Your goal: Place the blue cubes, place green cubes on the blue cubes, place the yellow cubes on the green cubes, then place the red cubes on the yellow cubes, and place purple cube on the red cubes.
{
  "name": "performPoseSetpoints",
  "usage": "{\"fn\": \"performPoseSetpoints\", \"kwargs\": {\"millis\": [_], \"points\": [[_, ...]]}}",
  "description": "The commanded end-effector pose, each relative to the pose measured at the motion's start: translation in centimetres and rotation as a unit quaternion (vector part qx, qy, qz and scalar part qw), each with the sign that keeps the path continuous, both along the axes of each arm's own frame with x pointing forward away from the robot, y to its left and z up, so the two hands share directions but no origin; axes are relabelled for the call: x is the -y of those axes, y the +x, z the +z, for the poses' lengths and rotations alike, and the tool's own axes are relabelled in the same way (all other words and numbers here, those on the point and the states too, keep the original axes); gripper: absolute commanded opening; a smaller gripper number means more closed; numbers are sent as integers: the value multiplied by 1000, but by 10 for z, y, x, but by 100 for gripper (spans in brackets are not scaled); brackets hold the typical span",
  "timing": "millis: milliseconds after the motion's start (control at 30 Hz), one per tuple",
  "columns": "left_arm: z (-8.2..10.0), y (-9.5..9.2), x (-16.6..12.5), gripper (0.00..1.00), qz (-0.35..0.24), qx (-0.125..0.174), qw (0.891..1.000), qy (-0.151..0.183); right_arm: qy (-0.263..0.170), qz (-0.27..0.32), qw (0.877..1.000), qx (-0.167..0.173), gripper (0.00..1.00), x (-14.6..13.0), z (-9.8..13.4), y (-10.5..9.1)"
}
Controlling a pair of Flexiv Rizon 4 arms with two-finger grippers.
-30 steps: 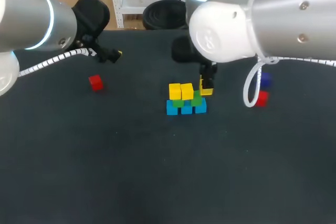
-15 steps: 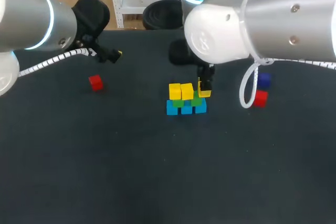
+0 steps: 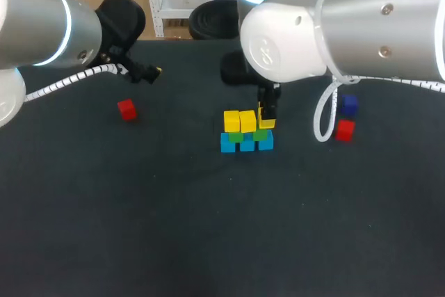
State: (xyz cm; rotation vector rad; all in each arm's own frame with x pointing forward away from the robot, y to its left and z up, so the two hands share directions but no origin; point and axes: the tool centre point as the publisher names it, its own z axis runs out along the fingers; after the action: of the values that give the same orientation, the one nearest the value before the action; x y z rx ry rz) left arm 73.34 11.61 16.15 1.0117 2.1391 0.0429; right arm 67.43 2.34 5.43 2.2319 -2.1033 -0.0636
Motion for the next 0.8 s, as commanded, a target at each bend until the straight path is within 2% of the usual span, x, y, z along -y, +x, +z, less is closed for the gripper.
{"fn": "performPoseSetpoints", "kwargs": {"millis": [33,800], "points": [[0,1,-1,100,-2,0,1000,-1,0,1,1000,-2,0,-2,-1,2],[0,1,-1,100,-2,0,1000,-1,7,6,1000,-8,0,-4,-6,4]]}}
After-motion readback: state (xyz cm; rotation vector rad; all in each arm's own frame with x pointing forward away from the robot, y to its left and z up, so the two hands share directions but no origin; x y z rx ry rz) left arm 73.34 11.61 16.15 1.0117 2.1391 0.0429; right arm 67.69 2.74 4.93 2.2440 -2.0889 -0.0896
